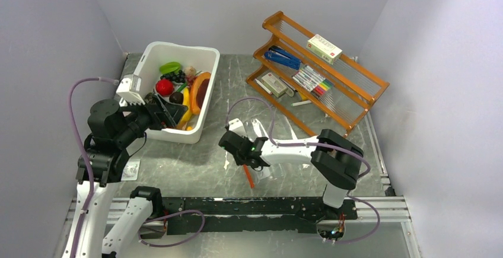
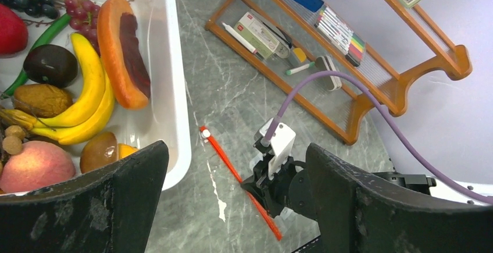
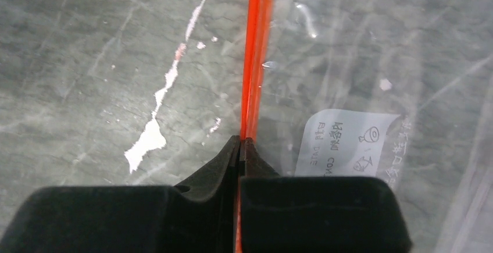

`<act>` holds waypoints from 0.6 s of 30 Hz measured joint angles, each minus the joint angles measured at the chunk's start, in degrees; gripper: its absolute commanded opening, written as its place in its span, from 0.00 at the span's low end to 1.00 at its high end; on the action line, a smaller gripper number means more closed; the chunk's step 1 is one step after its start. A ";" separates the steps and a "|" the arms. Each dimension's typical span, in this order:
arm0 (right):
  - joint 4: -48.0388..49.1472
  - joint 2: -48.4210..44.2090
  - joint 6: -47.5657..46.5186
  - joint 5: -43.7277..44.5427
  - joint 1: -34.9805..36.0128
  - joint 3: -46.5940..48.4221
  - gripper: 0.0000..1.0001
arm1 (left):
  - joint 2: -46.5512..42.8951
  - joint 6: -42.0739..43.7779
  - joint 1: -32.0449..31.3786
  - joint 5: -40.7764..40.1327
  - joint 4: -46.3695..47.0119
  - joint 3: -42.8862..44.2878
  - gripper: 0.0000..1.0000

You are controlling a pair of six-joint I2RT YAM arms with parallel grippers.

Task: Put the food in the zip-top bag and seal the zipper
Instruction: Pick up the zipper food storage bag at the center of the board.

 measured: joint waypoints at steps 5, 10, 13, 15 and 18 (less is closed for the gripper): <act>0.04 -4.22 -0.57 1.40 -0.11 -2.12 0.00 | -1.27 -1.14 0.00 0.61 0.28 -2.21 0.86; -0.39 -9.16 -1.07 4.68 -0.22 -2.19 0.00 | -0.96 -1.97 0.00 0.87 0.24 -4.87 0.86; -1.64 -11.41 -1.14 7.30 -0.63 -2.21 0.00 | -0.70 -2.16 0.00 1.20 0.31 -5.81 0.85; -2.27 -12.28 -1.14 8.37 -1.16 -2.45 0.00 | -0.37 -2.19 0.00 1.73 0.46 -6.40 0.83; -2.12 -14.49 -1.07 8.57 -2.78 -4.96 0.00 | 0.74 -2.21 0.00 3.56 1.49 -7.30 0.78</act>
